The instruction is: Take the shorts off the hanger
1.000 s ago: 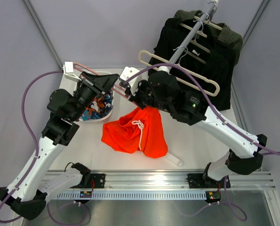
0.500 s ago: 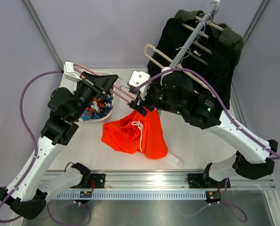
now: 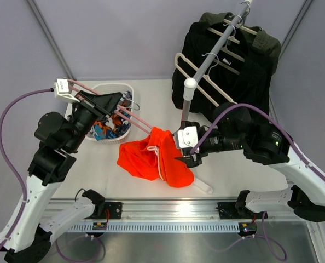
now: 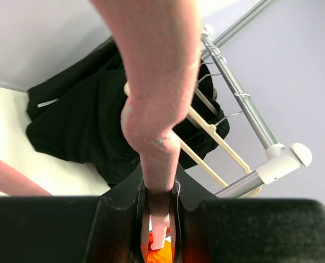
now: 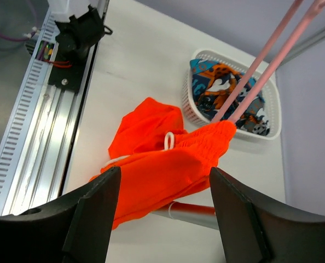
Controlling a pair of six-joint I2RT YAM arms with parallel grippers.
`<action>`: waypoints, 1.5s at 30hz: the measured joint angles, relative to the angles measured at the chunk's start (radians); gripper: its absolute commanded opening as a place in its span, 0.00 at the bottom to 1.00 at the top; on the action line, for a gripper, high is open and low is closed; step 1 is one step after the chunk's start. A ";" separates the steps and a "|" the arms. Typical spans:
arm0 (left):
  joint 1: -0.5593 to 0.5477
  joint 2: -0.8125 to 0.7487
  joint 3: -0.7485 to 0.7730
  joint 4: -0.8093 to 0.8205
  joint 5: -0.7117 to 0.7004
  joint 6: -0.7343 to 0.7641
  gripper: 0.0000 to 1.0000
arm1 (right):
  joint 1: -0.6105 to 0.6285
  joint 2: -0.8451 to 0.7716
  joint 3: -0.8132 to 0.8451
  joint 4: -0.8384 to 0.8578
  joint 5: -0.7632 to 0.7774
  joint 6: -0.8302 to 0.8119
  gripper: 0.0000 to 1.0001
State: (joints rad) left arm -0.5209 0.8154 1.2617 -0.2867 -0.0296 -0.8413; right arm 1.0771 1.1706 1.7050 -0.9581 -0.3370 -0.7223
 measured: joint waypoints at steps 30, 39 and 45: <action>-0.022 0.015 0.074 -0.141 -0.121 0.150 0.00 | 0.000 0.018 -0.059 -0.010 -0.021 0.034 0.66; -0.022 -0.126 -0.134 -0.079 -0.023 -0.196 0.00 | 0.000 -0.001 -0.055 0.109 0.039 0.281 0.69; -0.022 -0.097 -0.225 -0.047 0.063 -0.325 0.00 | 0.021 0.064 -0.009 0.203 0.072 0.417 0.80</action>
State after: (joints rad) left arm -0.5430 0.7185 1.0363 -0.3336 0.0330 -1.1667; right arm 1.0985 1.2346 1.6958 -0.7555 -0.2653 -0.3050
